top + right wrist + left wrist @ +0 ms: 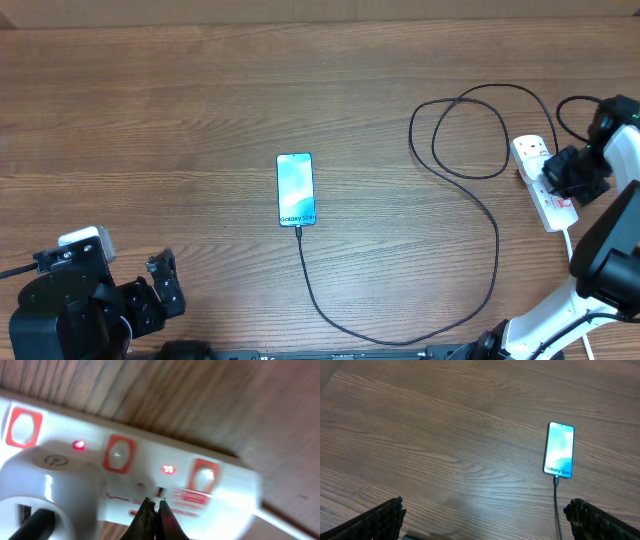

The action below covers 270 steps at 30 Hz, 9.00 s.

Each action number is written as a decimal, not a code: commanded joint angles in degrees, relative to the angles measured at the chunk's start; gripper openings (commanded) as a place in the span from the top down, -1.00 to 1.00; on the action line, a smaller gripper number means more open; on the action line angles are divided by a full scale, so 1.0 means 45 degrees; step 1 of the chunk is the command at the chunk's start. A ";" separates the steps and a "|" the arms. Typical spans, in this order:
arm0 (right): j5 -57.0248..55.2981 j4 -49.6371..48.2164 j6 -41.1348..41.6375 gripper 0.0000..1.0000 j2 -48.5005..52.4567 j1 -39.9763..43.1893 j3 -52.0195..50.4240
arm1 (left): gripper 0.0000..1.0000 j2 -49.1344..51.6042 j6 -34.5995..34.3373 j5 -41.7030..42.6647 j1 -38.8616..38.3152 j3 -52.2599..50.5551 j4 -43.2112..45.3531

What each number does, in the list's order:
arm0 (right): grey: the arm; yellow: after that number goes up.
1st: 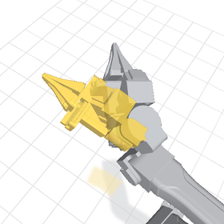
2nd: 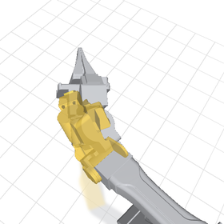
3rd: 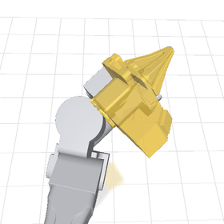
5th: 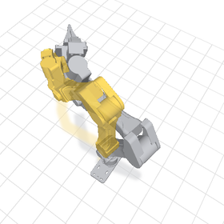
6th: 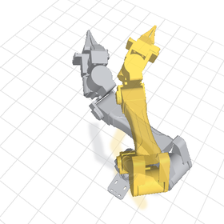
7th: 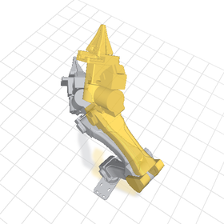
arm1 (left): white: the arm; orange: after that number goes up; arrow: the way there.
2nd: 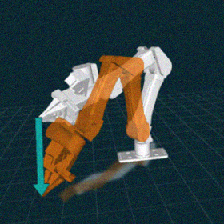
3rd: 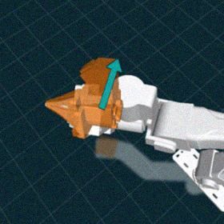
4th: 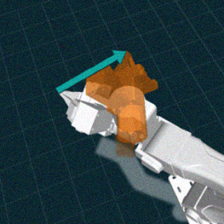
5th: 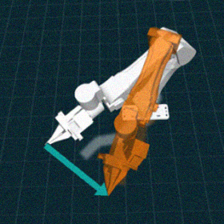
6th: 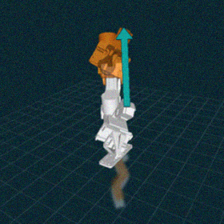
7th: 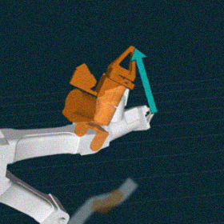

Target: Plug charger to phone and switch on socket

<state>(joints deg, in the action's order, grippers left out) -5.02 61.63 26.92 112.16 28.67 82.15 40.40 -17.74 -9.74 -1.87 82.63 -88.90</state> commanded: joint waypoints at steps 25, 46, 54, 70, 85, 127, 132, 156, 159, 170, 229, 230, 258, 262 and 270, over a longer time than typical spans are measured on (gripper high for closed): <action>0.0767 -0.0782 0.0010 0.92 -0.0204 0.1428 -0.0529 | -0.99 0.0044 -0.0155 -0.0262 -0.0092 -0.0087 0.0049; 0.0525 -0.1753 0.0005 0.92 -0.0180 0.1394 -0.1379 | -1.00 0.0044 -0.0155 -0.0262 -0.0092 -0.0087 0.0044; 0.1059 -0.0243 -0.0471 0.92 -0.0559 0.1418 0.1069 | -0.99 0.0015 -0.0068 -0.0267 -0.0092 -0.0087 0.0000; 0.7451 -0.3730 0.1030 0.92 -0.7378 0.1394 0.4085 | -0.99 -0.3949 -0.0068 -0.0549 -0.0053 -0.0087 0.0000; 0.8374 -0.7616 -0.0685 0.92 -1.2162 0.0597 0.4085 | -1.00 -0.6513 -0.0121 -0.0529 0.1486 -0.0087 0.0010; 0.6980 -0.5430 -0.2429 0.92 -1.9278 -0.2943 0.3415 | -0.99 -0.8922 0.1656 0.3857 0.2909 -0.7174 1.0958; 0.6980 -0.5513 -0.2429 0.91 -1.9462 -0.2939 0.3439 | -0.99 -0.8922 0.1656 0.4765 0.2909 -1.1191 1.4673; 0.6970 -0.6674 -0.2424 0.77 -1.9642 -0.2929 0.3400 | -0.99 -0.8786 -0.0486 0.3332 0.2909 -1.8302 1.8855; 0.6824 -0.6698 -0.2429 0.77 -2.0123 -0.2924 0.3298 | -0.99 -0.8689 -0.0486 0.3303 0.2909 -1.8302 1.8860; 0.5639 -0.7135 -0.2438 0.79 -2.2435 -0.4167 0.1885 | -0.99 -0.8684 -0.0486 0.3303 0.2909 -1.8302 1.8855; 0.0277 -1.2682 -0.2997 -1.00 -2.4713 -0.5931 -1.8141 | -0.99 -0.8684 -0.0486 0.3303 0.2909 -1.8302 1.8855; 0.0267 -1.2696 -0.2997 -1.00 -2.4713 -0.5931 -1.8141 | -0.99 -0.8684 -0.0486 0.3303 0.2909 -1.8302 1.8855; 0.0272 -1.2711 -0.2997 -1.00 -2.4888 -0.5940 -1.8151 | -0.99 -0.8684 -0.0486 0.3303 0.2909 -1.8302 1.8855; 0.0272 -1.2711 -0.2997 -1.00 -2.4888 -0.5940 -1.8151 | -0.99 -0.8684 -0.0486 0.3303 0.2909 -1.8302 1.8855; 0.0272 -1.2711 -0.2997 -0.99 -2.4888 -0.5940 -1.8151 | -0.99 -0.8684 -0.0486 0.3303 0.2909 -1.8302 1.8855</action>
<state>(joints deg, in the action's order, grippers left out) -3.25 4.64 13.45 0.84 1.85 1.04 1.26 -19.40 5.74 10.92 0.60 -4.03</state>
